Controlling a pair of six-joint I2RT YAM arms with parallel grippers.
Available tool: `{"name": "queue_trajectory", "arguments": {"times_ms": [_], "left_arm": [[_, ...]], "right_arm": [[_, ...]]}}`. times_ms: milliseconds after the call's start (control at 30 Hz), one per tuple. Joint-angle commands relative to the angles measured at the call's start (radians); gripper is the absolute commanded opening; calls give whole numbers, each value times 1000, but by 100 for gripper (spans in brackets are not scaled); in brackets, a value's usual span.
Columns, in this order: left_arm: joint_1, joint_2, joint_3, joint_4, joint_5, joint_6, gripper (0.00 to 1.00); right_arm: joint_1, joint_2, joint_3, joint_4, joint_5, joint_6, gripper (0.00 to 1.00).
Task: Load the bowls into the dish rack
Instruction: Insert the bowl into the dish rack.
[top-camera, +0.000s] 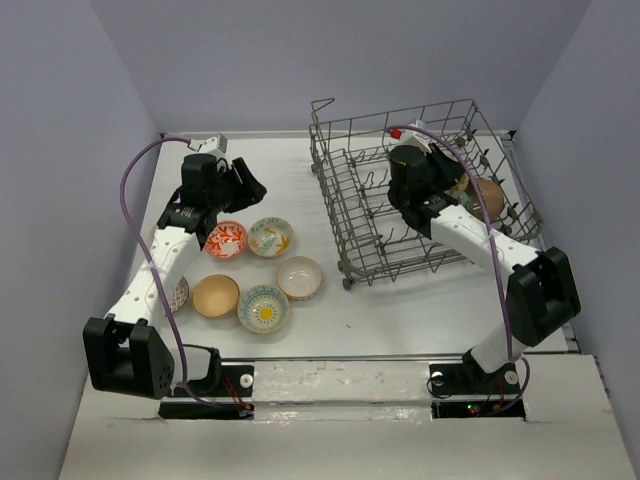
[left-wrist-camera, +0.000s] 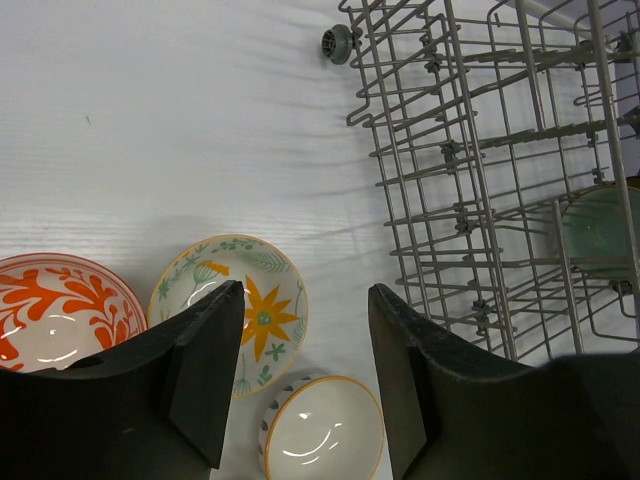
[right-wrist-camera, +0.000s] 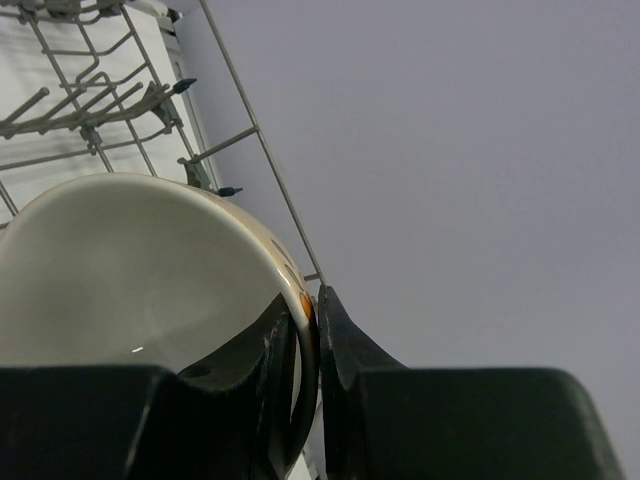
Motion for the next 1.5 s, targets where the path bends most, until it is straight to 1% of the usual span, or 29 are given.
{"name": "queue_trajectory", "arguments": {"times_ms": [0, 467, 767, 1067, 1467], "left_arm": [[6, -28, -4, 61, 27, -6, 62], [9, -25, -10, 64, 32, -7, 62], [12, -19, -15, 67, 33, -7, 62], [17, -11, -15, 68, 44, -9, 62], [20, -7, -16, 71, 53, -13, 62]], "right_arm": [[-7, -25, -38, 134, 18, -48, 1], [-16, -3, -122, 206, -12, -100, 1], [-16, -6, -179, 332, -35, -191, 1], [-16, 33, -191, 413, -37, -255, 1], [-16, 52, -213, 453, -35, -294, 1]]}}
